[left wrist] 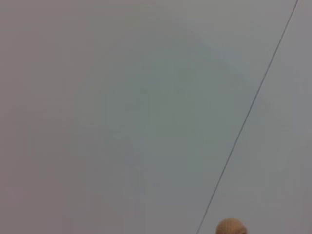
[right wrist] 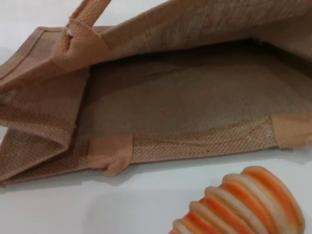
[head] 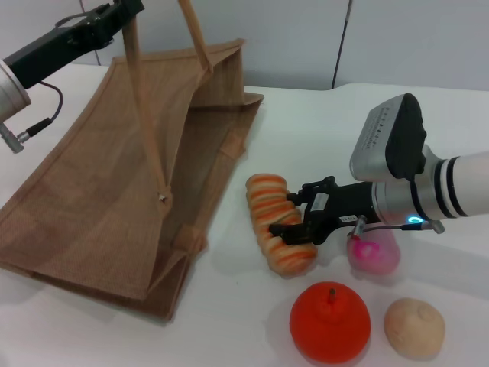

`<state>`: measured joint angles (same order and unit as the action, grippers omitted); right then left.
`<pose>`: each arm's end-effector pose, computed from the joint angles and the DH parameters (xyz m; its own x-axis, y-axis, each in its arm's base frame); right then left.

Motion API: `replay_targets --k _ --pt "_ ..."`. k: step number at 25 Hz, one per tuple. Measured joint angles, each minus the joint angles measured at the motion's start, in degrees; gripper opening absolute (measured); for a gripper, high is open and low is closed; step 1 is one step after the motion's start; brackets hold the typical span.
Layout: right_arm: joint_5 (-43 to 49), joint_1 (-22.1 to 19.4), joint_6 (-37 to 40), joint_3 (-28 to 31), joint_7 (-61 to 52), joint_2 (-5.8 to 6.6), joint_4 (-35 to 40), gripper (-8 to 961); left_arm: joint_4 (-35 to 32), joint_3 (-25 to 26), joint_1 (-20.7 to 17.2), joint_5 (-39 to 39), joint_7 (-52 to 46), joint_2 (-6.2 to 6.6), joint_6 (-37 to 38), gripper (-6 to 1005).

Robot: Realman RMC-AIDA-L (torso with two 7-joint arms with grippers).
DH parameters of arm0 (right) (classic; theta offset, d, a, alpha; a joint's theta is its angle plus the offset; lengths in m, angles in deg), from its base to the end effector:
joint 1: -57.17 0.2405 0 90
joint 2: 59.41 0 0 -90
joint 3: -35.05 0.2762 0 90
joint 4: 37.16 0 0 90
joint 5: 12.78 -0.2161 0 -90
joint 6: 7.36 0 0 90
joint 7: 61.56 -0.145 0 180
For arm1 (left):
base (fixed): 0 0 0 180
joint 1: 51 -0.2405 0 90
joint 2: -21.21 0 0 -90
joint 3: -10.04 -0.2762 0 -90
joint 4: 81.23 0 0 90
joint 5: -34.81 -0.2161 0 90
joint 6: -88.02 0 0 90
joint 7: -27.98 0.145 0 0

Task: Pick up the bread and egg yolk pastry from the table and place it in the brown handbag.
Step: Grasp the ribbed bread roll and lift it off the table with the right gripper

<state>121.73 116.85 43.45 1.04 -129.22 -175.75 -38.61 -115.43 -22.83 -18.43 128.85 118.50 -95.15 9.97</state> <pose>0.2216 0.4146 -0.1221 0.9650 -0.2482 -0.0846 -0.2616 -0.9344 -0.2418 -0.2686 0.4070 0.0715 0.3659 0.2261 0.9028 0.7611 -0.6309 -0.1505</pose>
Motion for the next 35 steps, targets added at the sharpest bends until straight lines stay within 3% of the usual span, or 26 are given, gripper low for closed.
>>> replay_targets --k 10,27,35 --pt "0.12 0.09 0.25 -0.01 0.36 -0.03 -0.14 640 0.01 -0.08 -0.05 0.00 0.00 0.00 0.00 135" --pt "-0.44 -0.17 1.29 1.38 0.52 0.12 0.44 477 0.01 -0.40 0.21 -0.39 0.00 0.07 -3.45 138" --pt "-0.67 -3.38 10.96 5.84 0.43 0.25 7.99 438 0.01 -0.66 0.74 -0.69 0.00 0.09 -3.72 139"
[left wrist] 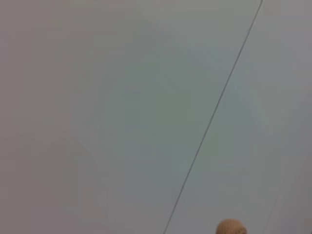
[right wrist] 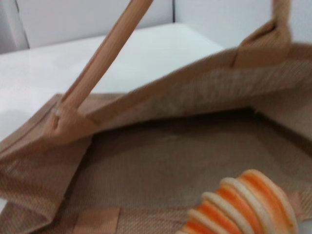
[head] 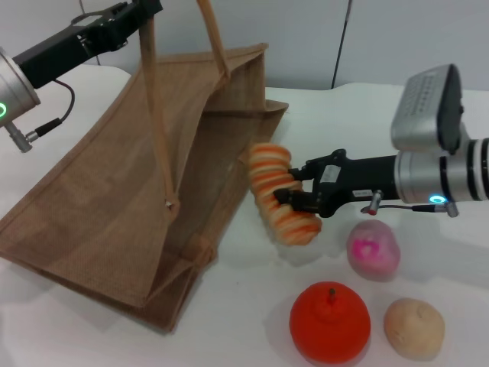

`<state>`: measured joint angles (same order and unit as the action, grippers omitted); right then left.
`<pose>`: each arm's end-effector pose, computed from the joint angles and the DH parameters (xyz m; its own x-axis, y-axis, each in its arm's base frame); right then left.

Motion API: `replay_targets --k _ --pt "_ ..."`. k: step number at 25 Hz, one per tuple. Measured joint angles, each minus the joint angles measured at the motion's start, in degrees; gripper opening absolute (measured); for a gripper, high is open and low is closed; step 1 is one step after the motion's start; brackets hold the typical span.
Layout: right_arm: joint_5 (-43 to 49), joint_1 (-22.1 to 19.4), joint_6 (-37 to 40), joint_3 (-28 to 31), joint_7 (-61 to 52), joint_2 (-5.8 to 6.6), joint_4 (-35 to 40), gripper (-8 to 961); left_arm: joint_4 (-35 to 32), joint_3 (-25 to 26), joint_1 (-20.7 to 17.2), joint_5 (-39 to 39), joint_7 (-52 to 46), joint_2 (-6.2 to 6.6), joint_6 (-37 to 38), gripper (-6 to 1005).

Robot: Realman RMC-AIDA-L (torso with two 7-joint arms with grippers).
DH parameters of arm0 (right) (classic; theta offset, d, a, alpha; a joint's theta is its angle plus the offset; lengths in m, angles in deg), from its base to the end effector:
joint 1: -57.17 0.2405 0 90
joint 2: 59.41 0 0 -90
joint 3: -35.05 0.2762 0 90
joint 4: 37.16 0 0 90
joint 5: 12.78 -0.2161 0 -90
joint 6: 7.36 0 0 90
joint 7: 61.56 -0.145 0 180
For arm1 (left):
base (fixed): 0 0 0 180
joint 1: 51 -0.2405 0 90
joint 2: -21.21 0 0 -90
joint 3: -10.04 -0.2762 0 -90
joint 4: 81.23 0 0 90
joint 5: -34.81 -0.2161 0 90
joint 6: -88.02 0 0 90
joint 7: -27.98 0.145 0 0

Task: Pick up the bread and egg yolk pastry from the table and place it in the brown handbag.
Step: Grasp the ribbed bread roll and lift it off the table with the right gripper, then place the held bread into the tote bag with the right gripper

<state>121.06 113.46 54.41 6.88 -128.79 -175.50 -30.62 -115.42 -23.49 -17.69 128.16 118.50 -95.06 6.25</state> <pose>0.2153 0.4219 -0.0928 0.9415 -0.2349 -0.2418 -0.2898 -0.9304 -0.2243 -0.2561 0.4038 0.0673 0.3841 0.2331 0.8934 0.7109 -0.6921 -0.1250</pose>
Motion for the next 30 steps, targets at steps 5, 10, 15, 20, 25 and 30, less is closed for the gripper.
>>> replay_targets --k 5,10,15,20,25,30 --pt "-1.78 -1.36 3.47 0.77 -0.30 0.07 2.99 418 0.00 -0.11 0.17 -0.09 0.00 -0.03 -0.60 139" --pt "-3.87 -1.75 7.99 0.70 -0.06 0.07 4.83 375 0.22 -0.38 1.50 -0.65 -0.08 -0.18 -2.32 140" --pt "-3.91 -0.23 8.60 0.62 0.22 -0.24 4.27 336 1.69 -1.26 4.02 -0.92 -0.14 -0.12 -4.73 141" --pt "-4.24 2.21 5.19 0.73 0.81 -0.45 1.94 331 2.81 -1.73 5.97 -0.56 -0.31 -0.17 -6.77 142" --pt "-5.26 4.65 -0.37 0.80 1.83 -0.53 -1.26 328 3.11 -1.60 7.15 -0.07 -0.54 -0.21 -9.32 142" --pt "-7.77 6.65 -7.53 0.79 4.80 -0.58 -4.66 317 3.20 -1.23 8.22 0.41 -1.20 -0.32 -12.22 143"
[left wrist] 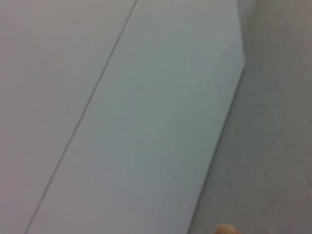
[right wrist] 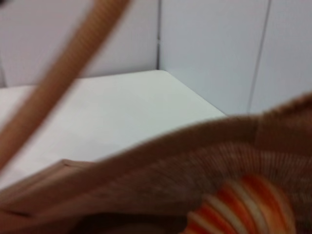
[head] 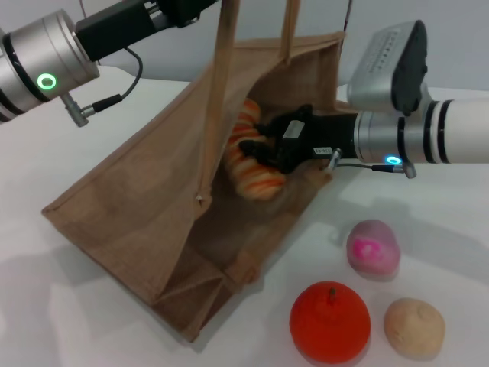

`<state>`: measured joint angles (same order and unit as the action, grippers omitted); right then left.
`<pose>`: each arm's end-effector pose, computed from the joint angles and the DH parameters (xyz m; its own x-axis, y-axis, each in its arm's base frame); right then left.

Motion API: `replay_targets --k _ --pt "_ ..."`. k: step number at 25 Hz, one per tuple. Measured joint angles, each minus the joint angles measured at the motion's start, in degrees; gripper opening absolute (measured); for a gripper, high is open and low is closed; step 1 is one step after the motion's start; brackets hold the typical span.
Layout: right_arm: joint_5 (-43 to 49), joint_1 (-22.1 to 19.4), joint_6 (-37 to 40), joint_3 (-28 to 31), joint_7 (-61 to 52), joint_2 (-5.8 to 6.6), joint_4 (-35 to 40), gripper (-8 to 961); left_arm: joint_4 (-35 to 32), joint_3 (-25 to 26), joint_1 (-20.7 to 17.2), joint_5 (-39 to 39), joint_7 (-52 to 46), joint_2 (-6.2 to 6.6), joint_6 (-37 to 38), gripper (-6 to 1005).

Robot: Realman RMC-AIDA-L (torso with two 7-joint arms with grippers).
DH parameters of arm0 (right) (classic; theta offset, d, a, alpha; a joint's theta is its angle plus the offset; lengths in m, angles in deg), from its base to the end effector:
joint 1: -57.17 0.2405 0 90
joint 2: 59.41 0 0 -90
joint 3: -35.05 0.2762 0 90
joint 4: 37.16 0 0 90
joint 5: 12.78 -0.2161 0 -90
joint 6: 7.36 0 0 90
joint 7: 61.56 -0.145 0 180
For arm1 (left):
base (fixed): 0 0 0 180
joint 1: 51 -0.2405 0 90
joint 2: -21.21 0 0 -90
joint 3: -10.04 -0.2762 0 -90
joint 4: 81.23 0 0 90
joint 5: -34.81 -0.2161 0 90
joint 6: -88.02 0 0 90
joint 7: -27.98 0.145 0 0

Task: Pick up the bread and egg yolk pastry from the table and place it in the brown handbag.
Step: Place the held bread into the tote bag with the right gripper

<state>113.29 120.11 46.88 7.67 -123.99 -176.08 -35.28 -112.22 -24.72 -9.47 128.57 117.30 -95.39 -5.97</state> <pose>0.1648 0.4483 -0.1056 0.9395 -0.1570 -0.3045 -0.2523 -0.9184 -0.3047 -0.1819 0.4065 0.0503 0.3779 0.2504 0.8914 0.4712 -0.8808 0.0477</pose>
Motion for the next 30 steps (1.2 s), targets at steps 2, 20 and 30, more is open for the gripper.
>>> replay_targets --k 2,20,30 --pt "-0.64 0.50 -2.45 0.01 0.94 -0.09 -0.81 312 0.00 -0.15 0.10 0.92 -0.17 -0.01 -0.81 143" --pt "-3.96 -1.30 -6.28 10.10 28.34 0.00 -8.26 305 -0.03 1.75 -3.53 9.85 0.00 0.39 -7.47 146" --pt "-3.76 -2.82 -0.37 10.41 29.97 0.26 -8.84 467 3.21 5.88 -5.57 9.48 4.88 0.68 -4.24 147"
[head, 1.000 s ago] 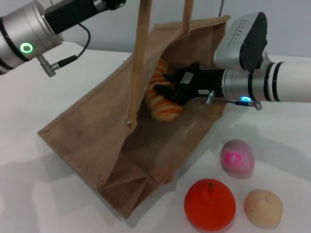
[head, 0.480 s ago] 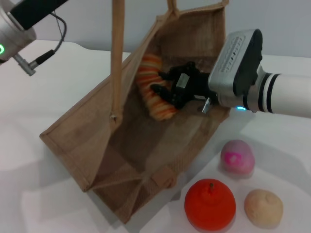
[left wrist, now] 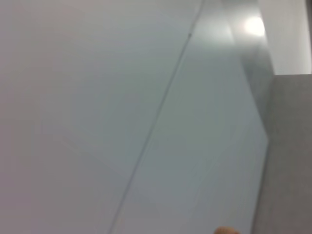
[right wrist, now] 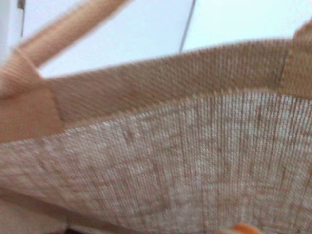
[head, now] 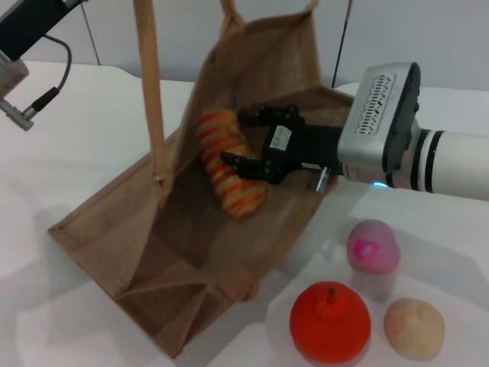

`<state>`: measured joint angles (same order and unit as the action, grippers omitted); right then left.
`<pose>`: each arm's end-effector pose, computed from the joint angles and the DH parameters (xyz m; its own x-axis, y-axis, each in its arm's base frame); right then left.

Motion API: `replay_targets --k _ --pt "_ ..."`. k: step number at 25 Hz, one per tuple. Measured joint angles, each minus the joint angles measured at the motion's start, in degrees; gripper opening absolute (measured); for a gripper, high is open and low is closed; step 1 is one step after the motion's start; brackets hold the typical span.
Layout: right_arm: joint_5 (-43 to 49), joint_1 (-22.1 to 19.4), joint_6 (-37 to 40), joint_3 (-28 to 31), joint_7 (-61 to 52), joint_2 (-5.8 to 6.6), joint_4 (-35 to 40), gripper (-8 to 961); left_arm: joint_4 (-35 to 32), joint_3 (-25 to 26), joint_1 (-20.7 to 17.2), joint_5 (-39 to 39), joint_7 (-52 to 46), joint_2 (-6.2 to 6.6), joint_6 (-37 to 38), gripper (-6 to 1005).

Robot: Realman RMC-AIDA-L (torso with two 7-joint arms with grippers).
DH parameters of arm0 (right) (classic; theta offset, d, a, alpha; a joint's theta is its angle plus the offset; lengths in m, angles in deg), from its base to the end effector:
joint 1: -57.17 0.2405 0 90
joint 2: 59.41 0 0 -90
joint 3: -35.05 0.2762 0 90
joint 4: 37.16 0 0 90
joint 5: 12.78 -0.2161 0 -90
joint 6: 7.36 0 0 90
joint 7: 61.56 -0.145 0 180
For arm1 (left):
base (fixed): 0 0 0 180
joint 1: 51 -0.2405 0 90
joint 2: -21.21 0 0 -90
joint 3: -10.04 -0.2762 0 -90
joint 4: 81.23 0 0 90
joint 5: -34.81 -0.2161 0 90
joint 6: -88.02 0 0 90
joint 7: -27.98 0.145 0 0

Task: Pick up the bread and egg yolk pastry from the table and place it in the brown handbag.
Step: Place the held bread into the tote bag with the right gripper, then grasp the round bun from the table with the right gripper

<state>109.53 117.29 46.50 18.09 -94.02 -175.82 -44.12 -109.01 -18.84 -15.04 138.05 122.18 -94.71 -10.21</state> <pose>0.1690 0.4264 -0.1225 0.9351 0.1119 -0.3362 -0.0419 -0.9073 -0.4184 -0.2232 0.3847 0.0848 0.1902 0.0949 0.9771 0.5312 -0.8470 -0.0211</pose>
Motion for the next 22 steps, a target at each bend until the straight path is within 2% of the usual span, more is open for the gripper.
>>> replay_targets --k 4,10,17,22 --pt "0.13 -0.59 3.17 -0.35 0.03 0.11 0.11 612 0.39 0.44 -0.68 0.16 1.76 -0.08 2.52 148" --pt "0.19 -2.86 9.08 -0.46 -0.26 0.57 1.38 678 0.50 0.51 -2.00 0.35 3.55 -0.27 6.69 149" --pt "0.23 -9.29 22.63 -0.52 -6.25 0.75 11.41 677 1.30 0.58 -2.69 0.40 5.15 -0.29 9.52 149" --pt "0.22 -12.91 28.50 -0.52 -13.69 0.81 18.78 676 2.66 0.62 -2.86 0.40 5.98 -0.20 9.93 150"
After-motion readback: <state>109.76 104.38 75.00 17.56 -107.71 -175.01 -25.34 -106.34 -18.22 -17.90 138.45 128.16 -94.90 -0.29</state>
